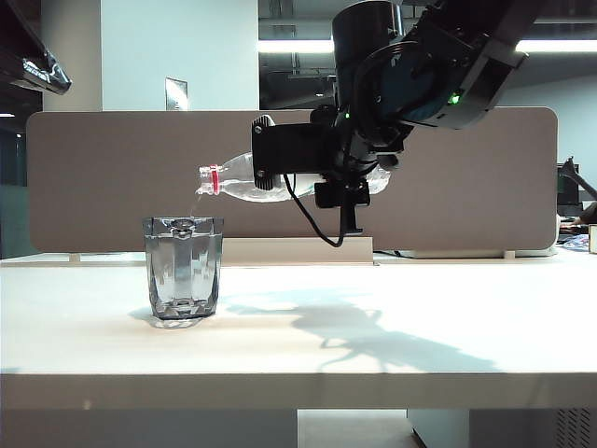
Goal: Pick up the mineral water bottle on the table and pour water into the mug until it's full.
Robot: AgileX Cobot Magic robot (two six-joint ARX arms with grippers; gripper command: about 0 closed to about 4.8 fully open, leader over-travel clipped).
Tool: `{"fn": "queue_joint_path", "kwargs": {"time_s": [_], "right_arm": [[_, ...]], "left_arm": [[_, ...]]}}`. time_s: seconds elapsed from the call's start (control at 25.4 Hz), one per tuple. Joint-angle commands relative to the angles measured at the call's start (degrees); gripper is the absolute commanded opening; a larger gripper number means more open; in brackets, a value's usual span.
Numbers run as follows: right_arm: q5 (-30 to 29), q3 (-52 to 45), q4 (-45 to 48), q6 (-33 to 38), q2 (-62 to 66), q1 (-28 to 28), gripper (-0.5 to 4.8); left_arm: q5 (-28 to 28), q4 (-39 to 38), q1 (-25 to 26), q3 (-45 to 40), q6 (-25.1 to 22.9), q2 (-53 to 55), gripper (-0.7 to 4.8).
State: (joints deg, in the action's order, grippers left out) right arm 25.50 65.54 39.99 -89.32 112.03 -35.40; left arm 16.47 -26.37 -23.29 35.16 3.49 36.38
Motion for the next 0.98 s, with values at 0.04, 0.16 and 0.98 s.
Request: {"fn": "queue_joint_path", "kwargs": {"time_s": [0.04,0.16,0.98], "right_arm": [[0.1,0.3,2.3,-0.7,-0.9,0.0,2.2],[0.1,0.3,2.3,-0.8,-0.9,0.0,2.2],[-0.1,0.3,2.3,-3.5,-0.9,-0.4,2.2]], "left_arm": [[0.3,0.7,-0.1,0.2,-0.2,-0.1,-0.02],[0.3,0.7,-0.1,0.2,-0.2,-0.1,-0.02],[0.3,0.7,-0.1,0.2,-0.2,-0.1,-0.02]]}}
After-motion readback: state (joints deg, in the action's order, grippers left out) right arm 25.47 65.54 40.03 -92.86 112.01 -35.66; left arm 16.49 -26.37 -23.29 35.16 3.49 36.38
